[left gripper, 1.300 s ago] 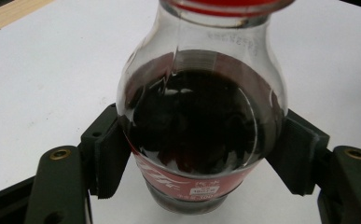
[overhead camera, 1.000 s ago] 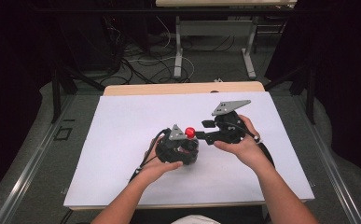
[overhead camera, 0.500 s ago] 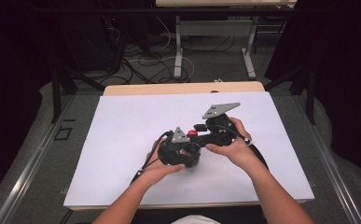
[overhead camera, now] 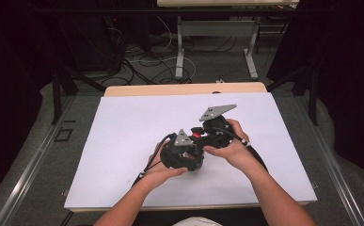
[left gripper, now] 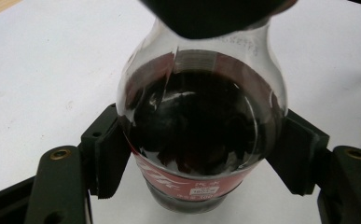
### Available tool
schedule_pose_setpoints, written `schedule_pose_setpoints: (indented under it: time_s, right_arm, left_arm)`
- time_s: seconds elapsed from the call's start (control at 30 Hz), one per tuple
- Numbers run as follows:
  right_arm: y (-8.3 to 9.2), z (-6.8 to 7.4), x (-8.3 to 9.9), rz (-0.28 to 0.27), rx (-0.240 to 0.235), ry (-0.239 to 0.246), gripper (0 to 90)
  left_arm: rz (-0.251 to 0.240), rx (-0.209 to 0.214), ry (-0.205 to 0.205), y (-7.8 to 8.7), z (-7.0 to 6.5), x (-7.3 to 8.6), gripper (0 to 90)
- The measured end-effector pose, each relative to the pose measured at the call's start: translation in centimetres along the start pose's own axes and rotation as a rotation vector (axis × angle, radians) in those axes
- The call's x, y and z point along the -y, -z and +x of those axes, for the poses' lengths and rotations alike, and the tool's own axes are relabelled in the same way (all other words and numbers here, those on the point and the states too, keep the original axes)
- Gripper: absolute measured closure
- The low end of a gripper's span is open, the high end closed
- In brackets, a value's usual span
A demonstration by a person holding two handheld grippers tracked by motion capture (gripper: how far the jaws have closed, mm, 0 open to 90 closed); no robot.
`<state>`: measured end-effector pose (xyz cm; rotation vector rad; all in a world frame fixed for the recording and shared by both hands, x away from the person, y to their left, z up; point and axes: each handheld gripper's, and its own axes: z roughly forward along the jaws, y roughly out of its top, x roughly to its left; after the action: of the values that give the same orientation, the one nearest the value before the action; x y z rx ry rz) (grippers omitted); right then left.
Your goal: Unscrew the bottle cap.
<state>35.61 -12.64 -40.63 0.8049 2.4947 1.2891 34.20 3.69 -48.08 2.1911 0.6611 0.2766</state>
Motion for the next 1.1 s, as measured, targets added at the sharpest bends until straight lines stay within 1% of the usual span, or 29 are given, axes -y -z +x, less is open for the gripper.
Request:
schedule_pose_setpoints:
  time_s: [0.03, 0.07, 0.1, 0.13, 0.17, 0.2, 0.23, 0.3, 0.33, 0.4, 0.43, 0.47, 0.5, 0.53, 0.57, 0.6, 0.63, 0.67, 0.7, 0.73, 0.77, 0.8, 0.83, 0.9, 0.93, 0.97, 1.03, 1.07, 1.1]
  right_arm:
    - [0.0, -0.2, 0.0, 0.004, -0.022, 0.012, 60.7]
    - [0.0, -0.3, -0.1, 0.005, -0.039, 0.014, 60.8]
    - [0.0, -0.3, -0.1, 0.005, -0.039, 0.014, 60.8]
    - [0.0, -0.4, -0.1, 0.005, -0.046, 0.02, 60.8]
    - [-0.1, -0.6, -0.1, 0.007, -0.058, 0.033, 60.8]
    - [-0.1, -0.7, -0.1, 0.011, -0.071, 0.034, 60.8]
    - [-0.1, -0.9, -0.2, 0.022, -0.09, 0.05, 60.8]
    - [-0.2, -1.0, -0.3, 0.035, -0.112, 0.069, 60.9]
    - [-0.2, -1.1, -0.3, 0.038, -0.115, 0.082, 60.9]
    - [-0.2, -1.1, -0.4, 0.043, -0.123, 0.085, 61.0]
    - [-0.2, -1.1, -0.6, 0.056, -0.143, 0.107, 61.0]
    - [-0.2, -1.1, -0.6, 0.056, -0.143, 0.107, 61.0]
    - [-0.2, -1.1, -0.7, 0.062, -0.148, 0.117, 61.1]
    - [-0.2, -1.1, -1.0, 0.075, -0.17, 0.152, 61.1]
    - [-0.2, -1.1, -1.0, 0.075, -0.17, 0.152, 61.1]
    - [-0.2, -1.1, -1.1, 0.077, -0.178, 0.159, 61.1]
    - [-0.2, -1.3, -1.4, 0.086, -0.217, 0.214, 61.1]
    - [-0.1, -1.3, -1.5, 0.106, -0.236, 0.226, 61.1]
    - [-0.1, -1.3, -1.5, 0.106, -0.236, 0.226, 61.1]
    - [-0.1, -1.5, -1.7, 0.106, -0.28, 0.262, 61.1]
    - [0.0, -1.5, -1.8, 0.116, -0.291, 0.278, 61.1]
    - [-0.1, -1.7, -1.8, 0.109, -0.317, 0.306, 61.1]
    - [-0.1, -1.7, -1.8, 0.109, -0.317, 0.306, 61.1]
    - [-0.1, -1.7, -1.9, 0.122, -0.338, 0.317, 61.0]
    - [-0.1, -1.8, -2.0, 0.125, -0.358, 0.341, 61.0]
    - [-0.1, -1.8, -2.0, 0.128, -0.366, 0.353, 60.9]
    - [-0.1, -1.9, -2.0, 0.127, -0.376, 0.364, 60.7]
    - [-0.1, -1.9, -2.0, 0.132, -0.372, 0.346, 60.5]
    - [-0.1, -2.0, -2.1, 0.131, -0.37, 0.356, 59.0]
  left_arm:
    - [0.006, 0.001, 0.003, 0.1, 0.0, 0.0, 30.1]
    - [0.017, 0.008, -0.007, 0.2, 0.1, 0.0, 30.1]
    - [0.025, 0.013, -0.002, 0.2, 0.0, 0.0, 30.1]
    - [0.017, 0.004, -0.008, 0.2, 0.0, 0.0, 30.1]
    - [0.019, 0.004, -0.01, 0.2, 0.0, 0.1, 30.1]
    - [0.019, 0.003, -0.009, 0.2, 0.0, 0.1, 30.2]
    - [0.019, 0.002, -0.007, 0.2, -0.1, 0.1, 30.2]
    - [0.022, -0.001, -0.013, 0.2, 0.0, 0.1, 30.2]
    - [0.022, 0.0, -0.014, 0.2, 0.0, 0.1, 30.2]
    - [0.022, 0.005, -0.015, 0.2, 0.0, 0.1, 30.2]
    - [0.038, 0.022, -0.019, 0.4, 0.1, 0.1, 30.2]
    - [0.021, 0.016, -0.014, 0.3, 0.0, 0.1, 30.2]
    - [0.018, 0.022, -0.012, 0.3, 0.0, 0.1, 30.2]
    - [0.018, 0.025, -0.017, 0.4, 0.0, 0.1, 30.2]
    - [0.029, 0.042, -0.02, 0.6, 0.1, 0.1, 30.2]
    - [0.01, 0.038, -0.014, 0.5, 0.0, 0.1, 30.2]
    - [0.007, 0.039, -0.019, 0.6, 0.0, 0.1, 30.2]
    - [0.01, 0.048, -0.022, 0.7, 0.0, 0.1, 30.2]
    - [0.004, 0.048, -0.022, 0.7, -0.1, 0.1, 30.2]
    - [0.021, 0.064, -0.036, 0.9, 0.0, 0.0, 30.2]
    - [0.007, 0.056, -0.037, 0.8, -0.1, 0.1, 30.2]
    - [0.003, 0.059, -0.037, 0.8, -0.2, 0.1, 30.1]
    - [0.016, 0.072, -0.052, 1.0, -0.1, 0.0, 30.1]
    - [0.011, 0.073, -0.046, 0.9, -0.3, 0.1, 30.1]
    - [0.011, 0.073, -0.049, 0.9, -0.4, 0.1, 30.1]
    - [0.011, 0.073, -0.052, 0.9, -0.3, 0.1, 30.1]
    - [0.013, 0.072, -0.055, 0.9, -0.3, 0.1, 30.1]
    - [0.004, 0.065, -0.052, 0.9, -0.2, 0.0, 30.1]
    - [0.015, 0.071, -0.053, 1.0, -0.1, 0.0, 30.1]
